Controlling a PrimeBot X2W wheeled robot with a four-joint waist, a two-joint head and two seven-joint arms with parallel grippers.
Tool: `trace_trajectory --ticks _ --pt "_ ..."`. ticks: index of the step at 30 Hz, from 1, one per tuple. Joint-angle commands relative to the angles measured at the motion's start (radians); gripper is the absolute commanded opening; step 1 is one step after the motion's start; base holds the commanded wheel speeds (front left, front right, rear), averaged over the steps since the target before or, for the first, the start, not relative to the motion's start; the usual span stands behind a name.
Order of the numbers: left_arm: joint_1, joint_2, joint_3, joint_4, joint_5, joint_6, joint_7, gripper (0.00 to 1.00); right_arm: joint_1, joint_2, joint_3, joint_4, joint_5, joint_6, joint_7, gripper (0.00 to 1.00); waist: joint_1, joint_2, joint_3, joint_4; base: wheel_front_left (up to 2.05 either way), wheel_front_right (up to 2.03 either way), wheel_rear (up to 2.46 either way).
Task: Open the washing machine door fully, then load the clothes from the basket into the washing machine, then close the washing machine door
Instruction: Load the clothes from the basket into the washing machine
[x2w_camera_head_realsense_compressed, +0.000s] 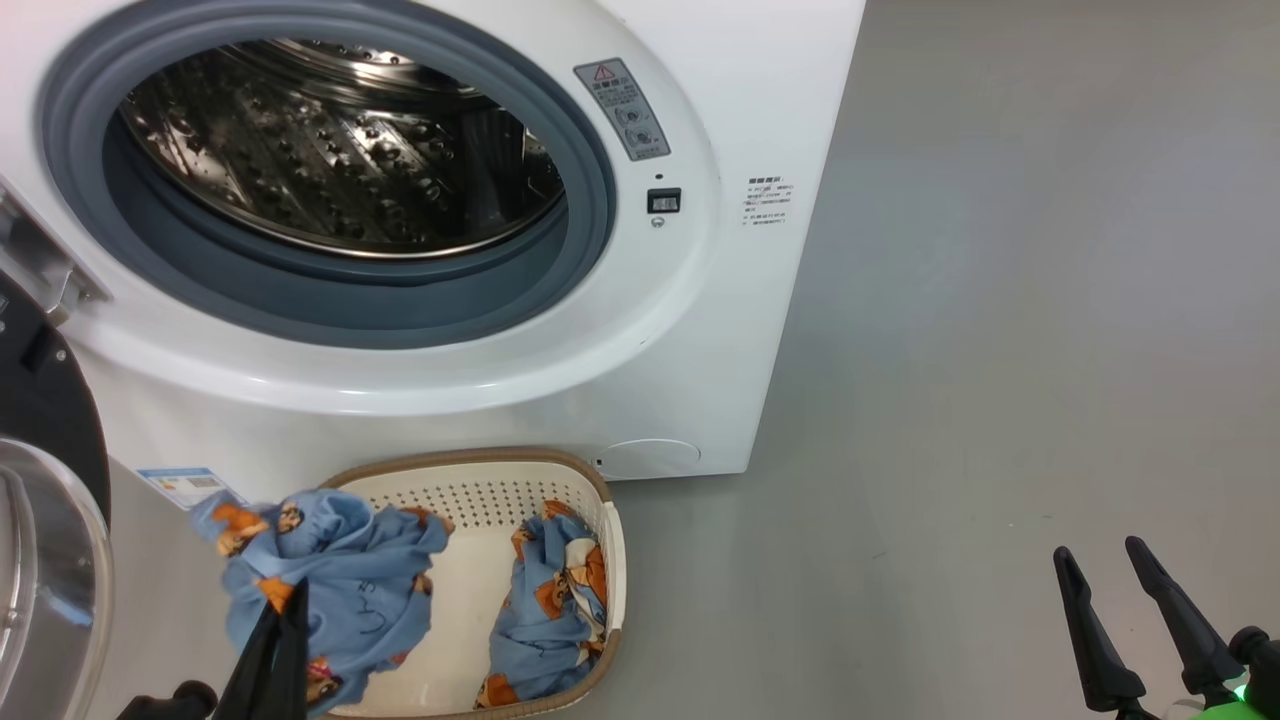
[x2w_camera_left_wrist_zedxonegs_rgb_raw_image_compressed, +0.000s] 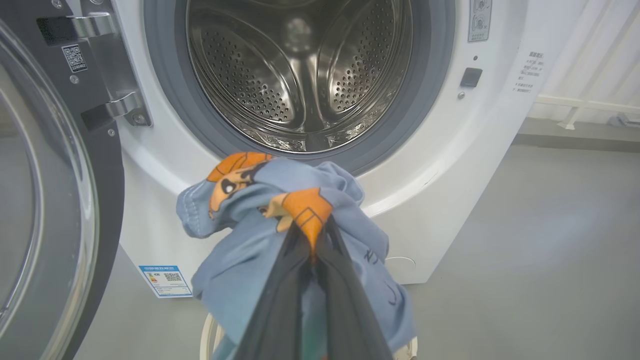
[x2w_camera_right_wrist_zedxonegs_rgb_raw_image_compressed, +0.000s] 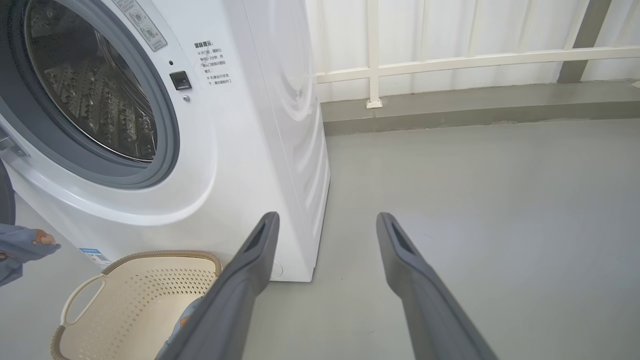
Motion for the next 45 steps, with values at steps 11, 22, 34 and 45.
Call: trace_trajectory --ticks 11,22,34,45 --pt "-0.128 0.009 0.029 -0.035 -0.030 -0.010 -0.006 0.00 -0.034 -0.007 0.031 -0.033 -0.016 0.003 -0.005 1.00 0.0001 0.0000 0.039 -0.005 0.00 0.00 0.00" --pt "-0.457 0.021 0.079 0.083 -0.006 -0.057 -0.006 0.00 -0.110 0.010 0.056 -0.043 -0.008 0.003 -0.005 1.00 0.0001 0.0000 0.152 -0.034 0.00 0.00 0.00" --pt "-0.885 0.103 0.095 0.414 0.046 -0.077 -0.006 0.00 -0.200 0.039 0.091 -0.046 0.005 0.003 -0.005 1.00 0.0001 0.0000 0.307 -0.137 0.00 0.00 0.00" --pt "-1.087 0.157 0.092 0.641 0.089 -0.079 -0.006 0.00 -0.245 0.054 0.121 -0.036 0.012 0.003 -0.005 1.00 0.0001 0.0000 0.342 -0.193 0.00 0.00 0.00"
